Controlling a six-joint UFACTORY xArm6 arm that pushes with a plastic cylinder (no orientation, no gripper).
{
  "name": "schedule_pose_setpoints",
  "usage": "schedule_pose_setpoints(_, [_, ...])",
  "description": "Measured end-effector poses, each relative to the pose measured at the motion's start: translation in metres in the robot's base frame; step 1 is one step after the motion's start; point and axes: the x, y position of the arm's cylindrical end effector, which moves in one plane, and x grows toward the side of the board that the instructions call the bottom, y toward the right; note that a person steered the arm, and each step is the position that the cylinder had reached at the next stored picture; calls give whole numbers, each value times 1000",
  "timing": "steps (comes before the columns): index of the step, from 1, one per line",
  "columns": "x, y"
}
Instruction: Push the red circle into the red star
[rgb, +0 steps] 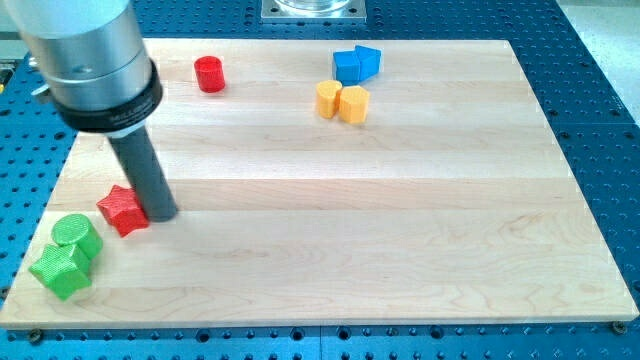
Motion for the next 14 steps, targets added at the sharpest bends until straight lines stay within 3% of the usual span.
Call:
schedule_pose_setpoints(2, [-13, -10])
schedule_pose_setpoints(4, [-156, 64])
schedule_pose_setpoints(5, [-231, 79])
schedule_pose_setpoints(6, [-279, 67])
schedule_pose_setpoints(7, [-206, 2])
schedule_pose_setpoints(8, [-90, -15])
schedule_pose_setpoints(10, [-112, -6])
schedule_pose_setpoints(11, [-81, 30])
schedule_pose_setpoints(12, [-35, 25])
schedule_pose_setpoints(14, [-21, 4])
